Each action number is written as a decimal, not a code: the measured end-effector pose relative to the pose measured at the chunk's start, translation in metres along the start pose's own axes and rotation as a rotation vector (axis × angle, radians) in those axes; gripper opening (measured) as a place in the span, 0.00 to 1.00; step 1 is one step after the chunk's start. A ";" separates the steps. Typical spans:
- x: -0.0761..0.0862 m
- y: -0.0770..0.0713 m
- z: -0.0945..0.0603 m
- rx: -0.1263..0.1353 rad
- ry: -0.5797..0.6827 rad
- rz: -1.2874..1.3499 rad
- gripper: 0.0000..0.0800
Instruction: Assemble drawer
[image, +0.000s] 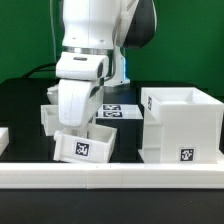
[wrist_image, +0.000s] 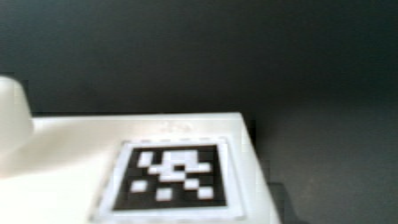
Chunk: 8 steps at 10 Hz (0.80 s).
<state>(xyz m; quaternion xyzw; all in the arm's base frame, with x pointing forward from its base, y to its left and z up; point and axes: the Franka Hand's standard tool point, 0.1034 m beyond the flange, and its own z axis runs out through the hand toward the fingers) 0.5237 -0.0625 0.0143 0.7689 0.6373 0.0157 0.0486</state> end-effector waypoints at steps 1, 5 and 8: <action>0.001 0.000 0.000 0.000 0.000 -0.001 0.05; 0.024 -0.001 -0.001 0.012 -0.003 -0.078 0.05; 0.027 -0.002 -0.001 0.012 -0.002 -0.078 0.05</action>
Offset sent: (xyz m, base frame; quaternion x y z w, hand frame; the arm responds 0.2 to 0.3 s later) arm 0.0066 0.0252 -0.0004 0.0292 -0.0275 -0.1008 0.9941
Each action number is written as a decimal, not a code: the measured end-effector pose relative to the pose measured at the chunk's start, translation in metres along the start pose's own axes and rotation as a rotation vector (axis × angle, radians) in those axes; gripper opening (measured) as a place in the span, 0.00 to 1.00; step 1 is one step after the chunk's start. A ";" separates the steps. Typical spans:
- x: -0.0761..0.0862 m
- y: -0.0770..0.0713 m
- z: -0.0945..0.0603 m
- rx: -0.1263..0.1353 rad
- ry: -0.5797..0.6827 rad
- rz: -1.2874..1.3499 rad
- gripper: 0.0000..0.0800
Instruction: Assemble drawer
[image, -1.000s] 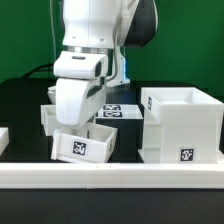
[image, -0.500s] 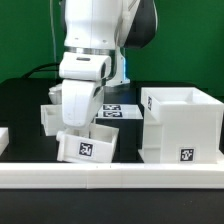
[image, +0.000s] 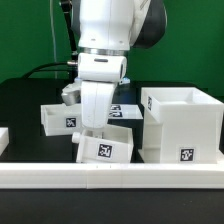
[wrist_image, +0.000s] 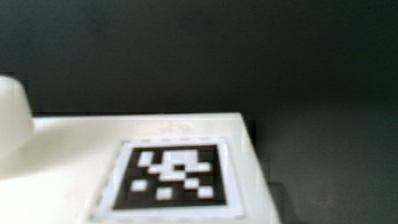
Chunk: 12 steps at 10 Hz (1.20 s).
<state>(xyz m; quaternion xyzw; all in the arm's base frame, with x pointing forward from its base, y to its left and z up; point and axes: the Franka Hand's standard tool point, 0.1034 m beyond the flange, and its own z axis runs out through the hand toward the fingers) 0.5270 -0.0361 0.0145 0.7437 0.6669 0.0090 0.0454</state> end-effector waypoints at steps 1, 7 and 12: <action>0.000 0.000 0.000 0.000 0.000 0.000 0.05; 0.000 0.001 -0.002 0.052 -0.012 -0.003 0.05; -0.002 0.001 0.000 0.051 -0.010 -0.001 0.05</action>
Offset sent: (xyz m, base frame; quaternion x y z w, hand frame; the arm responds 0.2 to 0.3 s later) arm 0.0090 0.0089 0.0095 0.0718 -0.0132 -0.0358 0.9967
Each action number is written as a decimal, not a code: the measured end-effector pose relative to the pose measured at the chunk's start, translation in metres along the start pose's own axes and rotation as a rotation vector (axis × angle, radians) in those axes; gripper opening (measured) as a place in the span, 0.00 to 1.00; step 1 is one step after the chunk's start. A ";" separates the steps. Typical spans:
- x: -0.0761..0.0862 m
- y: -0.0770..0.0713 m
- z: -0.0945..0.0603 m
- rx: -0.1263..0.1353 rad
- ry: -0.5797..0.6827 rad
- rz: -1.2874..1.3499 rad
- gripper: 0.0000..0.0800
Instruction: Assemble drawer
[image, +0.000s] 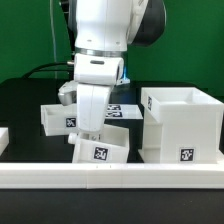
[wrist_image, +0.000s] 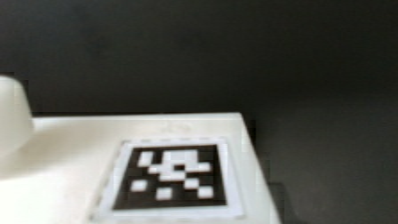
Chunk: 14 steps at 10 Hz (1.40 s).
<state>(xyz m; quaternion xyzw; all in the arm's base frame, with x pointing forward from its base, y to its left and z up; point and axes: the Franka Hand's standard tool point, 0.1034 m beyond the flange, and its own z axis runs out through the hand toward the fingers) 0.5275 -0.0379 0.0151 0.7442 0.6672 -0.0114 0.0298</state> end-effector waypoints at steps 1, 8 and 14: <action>0.004 0.000 0.000 0.000 0.002 -0.006 0.05; -0.028 -0.001 0.003 0.008 0.059 -0.033 0.05; -0.015 0.000 0.002 0.012 0.076 -0.052 0.05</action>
Offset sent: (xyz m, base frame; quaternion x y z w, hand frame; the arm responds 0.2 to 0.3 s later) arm 0.0033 0.0039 0.0013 0.0017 0.1919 -0.0009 0.9814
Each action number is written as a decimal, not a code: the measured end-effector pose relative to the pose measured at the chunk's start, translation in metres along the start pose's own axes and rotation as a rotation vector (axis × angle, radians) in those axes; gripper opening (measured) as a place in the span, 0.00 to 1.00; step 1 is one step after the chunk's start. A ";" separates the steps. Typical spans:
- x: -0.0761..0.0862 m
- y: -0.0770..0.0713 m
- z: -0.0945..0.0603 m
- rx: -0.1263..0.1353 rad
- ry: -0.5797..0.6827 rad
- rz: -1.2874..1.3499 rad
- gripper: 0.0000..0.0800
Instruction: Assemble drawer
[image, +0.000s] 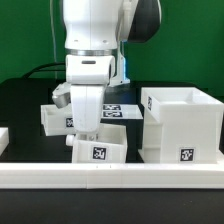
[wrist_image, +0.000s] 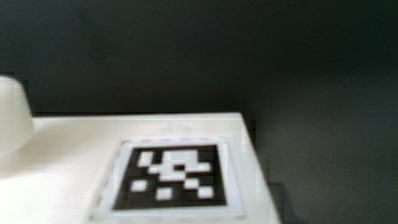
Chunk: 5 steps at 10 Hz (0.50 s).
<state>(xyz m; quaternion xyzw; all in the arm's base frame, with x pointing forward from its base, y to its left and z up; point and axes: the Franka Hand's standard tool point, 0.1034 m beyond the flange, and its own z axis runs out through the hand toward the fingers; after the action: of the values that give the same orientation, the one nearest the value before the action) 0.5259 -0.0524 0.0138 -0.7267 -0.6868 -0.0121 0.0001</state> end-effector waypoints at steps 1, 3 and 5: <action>-0.015 -0.001 0.001 0.000 0.023 -0.001 0.05; -0.021 -0.004 0.002 0.008 0.061 0.004 0.05; -0.005 -0.002 0.002 0.011 0.072 0.000 0.05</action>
Offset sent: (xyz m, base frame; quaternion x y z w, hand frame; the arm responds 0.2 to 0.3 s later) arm 0.0098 0.0291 0.0046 0.0119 0.0660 0.0022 0.9977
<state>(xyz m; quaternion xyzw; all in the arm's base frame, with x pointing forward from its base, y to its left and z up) 0.5236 -0.0570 0.0118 -0.7258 -0.6865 -0.0346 0.0288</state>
